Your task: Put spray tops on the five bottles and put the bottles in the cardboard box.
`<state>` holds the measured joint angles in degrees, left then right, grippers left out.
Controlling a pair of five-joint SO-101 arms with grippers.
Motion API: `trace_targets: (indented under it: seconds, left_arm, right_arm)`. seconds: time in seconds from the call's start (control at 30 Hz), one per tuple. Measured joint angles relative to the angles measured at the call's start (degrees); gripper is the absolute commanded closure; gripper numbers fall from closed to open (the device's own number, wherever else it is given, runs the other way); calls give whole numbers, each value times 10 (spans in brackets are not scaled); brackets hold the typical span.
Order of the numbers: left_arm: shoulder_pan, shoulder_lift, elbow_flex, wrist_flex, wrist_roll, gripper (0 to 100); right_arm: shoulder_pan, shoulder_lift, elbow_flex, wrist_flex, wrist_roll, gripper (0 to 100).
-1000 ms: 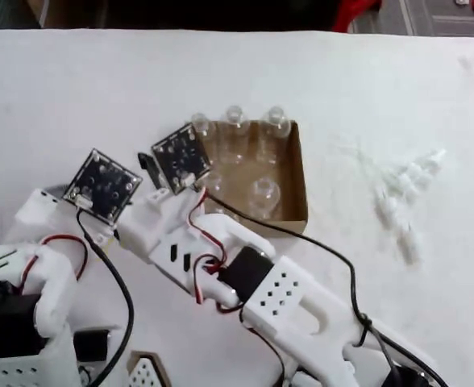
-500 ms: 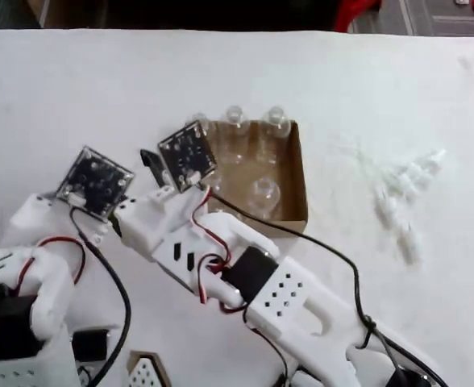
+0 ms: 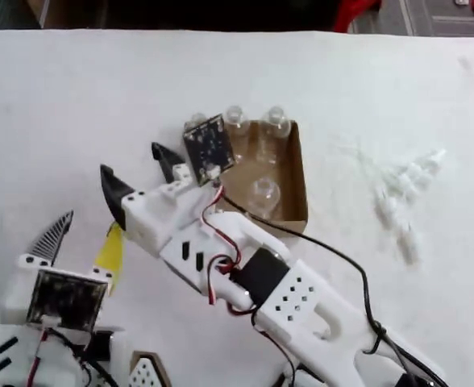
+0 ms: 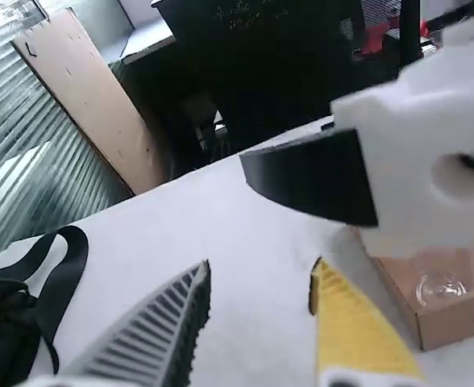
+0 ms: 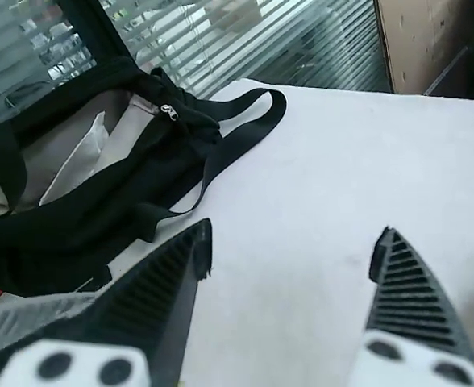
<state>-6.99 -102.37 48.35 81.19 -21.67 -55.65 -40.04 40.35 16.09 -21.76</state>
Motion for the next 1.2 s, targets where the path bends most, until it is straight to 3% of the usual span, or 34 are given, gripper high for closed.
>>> trace_targets:
  seconds: [0.13, 0.33, 1.0, 1.2]
  left_arm:
    - [2, -20, 70, -35, 6, 810]
    - [1, -22, 81, -85, 75, 779]
    - [1, -22, 134, -156, 80, 783]
    - [-6, -22, 188, -239, 80, 847]
  right_arm:
    - [-3, -22, 0, 10, 0, 705]
    - [-19, -28, 0, 24, 0, 705]
    - [-18, -9, -1, 24, 0, 759]
    - [-18, -9, -1, 24, 0, 759]
